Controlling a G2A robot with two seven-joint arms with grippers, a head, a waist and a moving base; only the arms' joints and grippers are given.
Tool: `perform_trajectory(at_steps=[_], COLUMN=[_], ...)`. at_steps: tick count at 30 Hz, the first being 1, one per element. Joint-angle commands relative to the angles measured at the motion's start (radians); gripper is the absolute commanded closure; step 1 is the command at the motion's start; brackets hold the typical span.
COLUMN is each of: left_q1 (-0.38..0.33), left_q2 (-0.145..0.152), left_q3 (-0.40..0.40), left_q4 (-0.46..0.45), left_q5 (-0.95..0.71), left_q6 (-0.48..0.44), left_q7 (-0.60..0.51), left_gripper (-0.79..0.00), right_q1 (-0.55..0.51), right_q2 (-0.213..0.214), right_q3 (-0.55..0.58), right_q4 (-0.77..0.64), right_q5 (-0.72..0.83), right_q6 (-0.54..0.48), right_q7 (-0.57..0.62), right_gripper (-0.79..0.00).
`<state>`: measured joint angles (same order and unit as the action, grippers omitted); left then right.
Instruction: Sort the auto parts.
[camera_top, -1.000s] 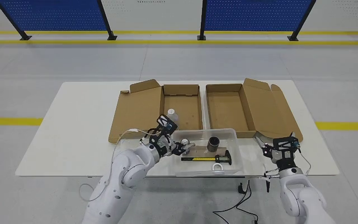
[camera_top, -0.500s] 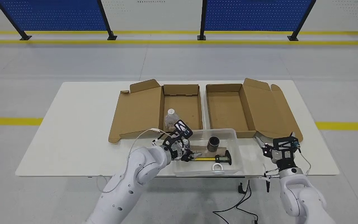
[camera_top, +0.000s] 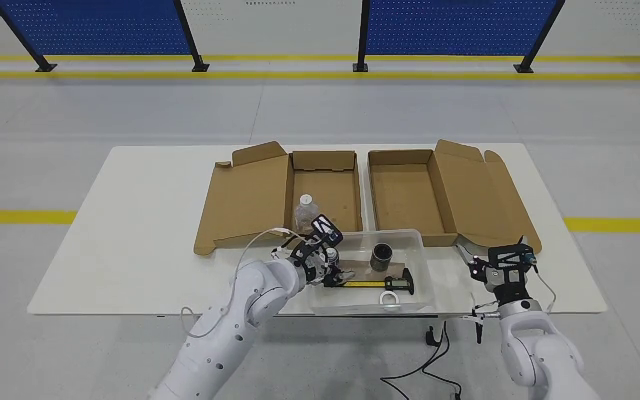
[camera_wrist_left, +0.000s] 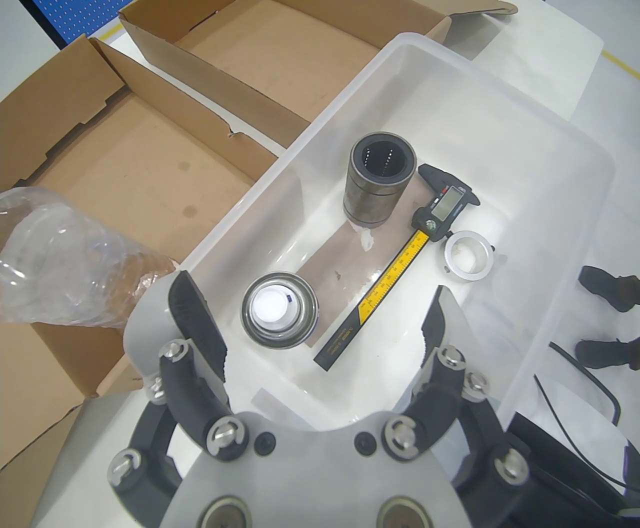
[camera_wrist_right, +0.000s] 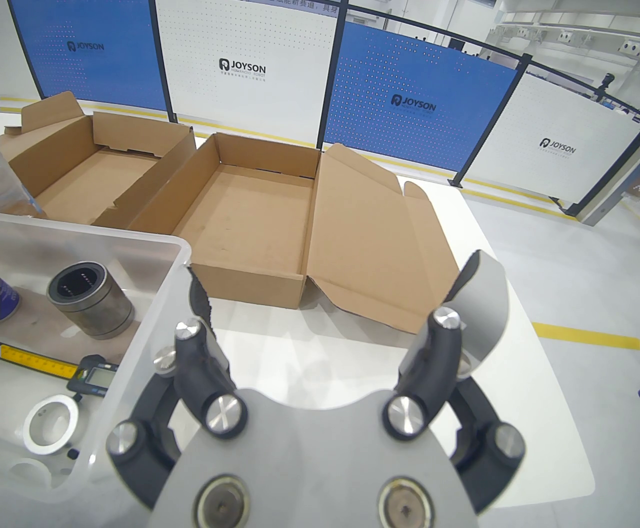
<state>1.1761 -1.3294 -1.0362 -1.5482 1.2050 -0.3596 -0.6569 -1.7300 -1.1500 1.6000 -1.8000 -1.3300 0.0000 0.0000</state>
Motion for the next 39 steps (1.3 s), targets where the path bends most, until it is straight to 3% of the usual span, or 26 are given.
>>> perform_trajectory(at_steps=[1, 8, 9, 12, 20, 33, 39], left_q1=[-0.011, -0.033, -0.036, -0.041, -0.050, -0.062, -0.073], left_q2=[-0.002, -0.008, -0.008, -0.009, -0.009, -0.006, -0.006], left_q3=[0.010, 0.038, 0.041, 0.046, 0.048, 0.058, 0.068], left_q4=[0.020, 0.048, 0.051, 0.058, 0.072, 0.057, 0.061], left_q5=[-0.006, -0.018, -0.018, -0.022, -0.033, -0.059, -0.076], left_q6=[-0.002, 0.009, 0.009, 0.011, 0.014, 0.002, 0.002], left_q7=[0.004, 0.007, 0.006, 0.001, -0.005, -0.086, -0.118], left_gripper=[-0.785, -0.711, -0.634, -0.582, -0.536, -0.560, -0.505], right_q1=[0.000, 0.000, 0.000, 0.000, 0.000, 0.000, 0.000], right_q2=[0.000, 0.000, 0.000, 0.000, 0.000, 0.000, 0.000], right_q3=[0.000, 0.000, 0.000, 0.000, 0.000, 0.000, 0.000], right_q4=[0.000, 0.000, 0.000, 0.000, 0.000, 0.000, 0.000], right_q5=[0.000, 0.000, 0.000, 0.000, 0.000, 0.000, 0.000], right_q6=[0.000, 0.000, 0.000, 0.000, 0.000, 0.000, 0.000], right_q7=[0.000, 0.000, 0.000, 0.000, 0.000, 0.000, 0.000], right_gripper=[-0.785, -0.785, -0.785, -0.785, -0.785, -0.785, -0.785])
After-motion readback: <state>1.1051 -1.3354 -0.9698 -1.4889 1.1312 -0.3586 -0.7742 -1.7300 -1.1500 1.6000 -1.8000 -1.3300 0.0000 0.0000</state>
